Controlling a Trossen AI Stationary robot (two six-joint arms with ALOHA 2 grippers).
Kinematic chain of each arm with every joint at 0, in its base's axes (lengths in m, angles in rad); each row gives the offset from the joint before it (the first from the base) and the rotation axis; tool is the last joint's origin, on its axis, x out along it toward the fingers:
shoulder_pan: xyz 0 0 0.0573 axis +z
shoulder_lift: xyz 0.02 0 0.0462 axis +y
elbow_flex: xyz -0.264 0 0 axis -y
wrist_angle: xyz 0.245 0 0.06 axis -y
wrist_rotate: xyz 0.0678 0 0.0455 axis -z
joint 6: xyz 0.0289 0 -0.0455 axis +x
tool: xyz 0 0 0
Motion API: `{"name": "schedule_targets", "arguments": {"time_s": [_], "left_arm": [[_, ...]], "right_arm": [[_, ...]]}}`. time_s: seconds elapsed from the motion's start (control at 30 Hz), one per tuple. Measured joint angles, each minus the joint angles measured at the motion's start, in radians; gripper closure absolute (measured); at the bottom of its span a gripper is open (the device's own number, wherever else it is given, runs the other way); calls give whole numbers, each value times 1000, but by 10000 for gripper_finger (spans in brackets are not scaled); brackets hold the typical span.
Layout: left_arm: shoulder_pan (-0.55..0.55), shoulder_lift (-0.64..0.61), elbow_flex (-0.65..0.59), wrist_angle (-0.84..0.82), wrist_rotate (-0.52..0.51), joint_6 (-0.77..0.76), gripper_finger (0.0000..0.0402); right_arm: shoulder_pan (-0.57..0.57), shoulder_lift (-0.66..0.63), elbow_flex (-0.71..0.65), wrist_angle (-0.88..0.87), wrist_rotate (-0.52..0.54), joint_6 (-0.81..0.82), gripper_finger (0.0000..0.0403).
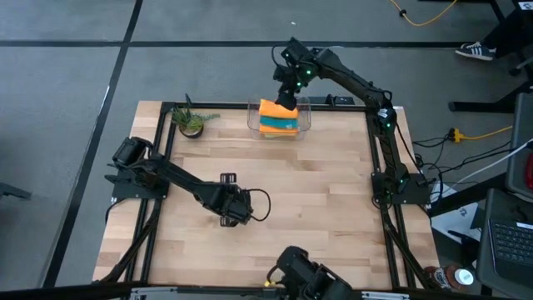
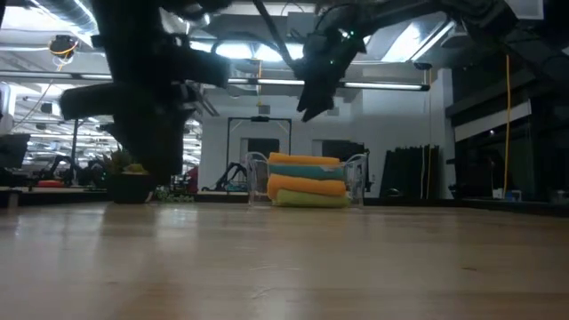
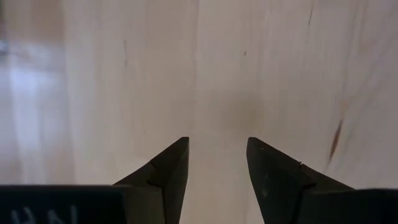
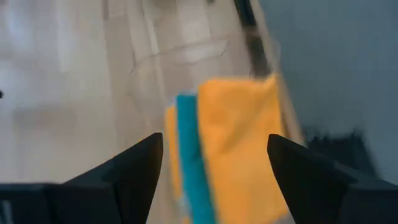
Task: Fold microfiber towels
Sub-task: Return to Home Position
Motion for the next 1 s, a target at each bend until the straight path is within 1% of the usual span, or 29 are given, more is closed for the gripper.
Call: {"name": "schedule_targets", "arguments": {"time_s": [0.1, 0.2, 0.27, 0.37, 0.43, 0.53, 0.6, 0.67, 0.73, 0.8, 0.87, 0.93, 1.0], "left_arm": [[-38, -40, 3, -19, -44, 23, 247], [-68, -108, 3, -44, -77, 35, 247], [-76, -165, 2, -61, -91, 39, 247], [-76, -269, -16, -67, -123, 41, 247], [-67, -343, -42, -69, -126, 51, 247], [-47, -471, -115, -31, -137, 58, 247], [-31, -567, -205, 79, -146, 93, 247], [-10, -669, -334, 286, -151, 168, 247], [21, -771, -482, 529, -134, 275, 247], [74, -863, -624, 742, -74, 360, 247], [142, -960, -756, 891, 0, 383, 247], [213, -1064, -865, 982, 64, 368, 247], [274, -1158, -948, 1038, 130, 340, 247]], "right_arm": [[4, 0, 57, -138, 10, 67, 112], [14, -15, 85, -244, -30, 110, 112], [23, -51, 61, -293, -51, 115, 112], [46, -113, 46, -366, -57, 116, 112], [73, -159, 23, -372, -58, 139, 112], [130, -255, -57, -361, -44, 173, 112], [179, -349, -152, -335, -19, 196, 112], [234, -468, -295, -247, 34, 226, 112], [293, -604, -477, -113, 100, 261, 111], [355, -751, -677, 46, 135, 278, 111], [414, -887, -874, 206, 143, 318, 111], [467, -1005, -1054, 355, 141, 409, 111], [510, -1113, -1209, 469, 145, 471, 111]]}}
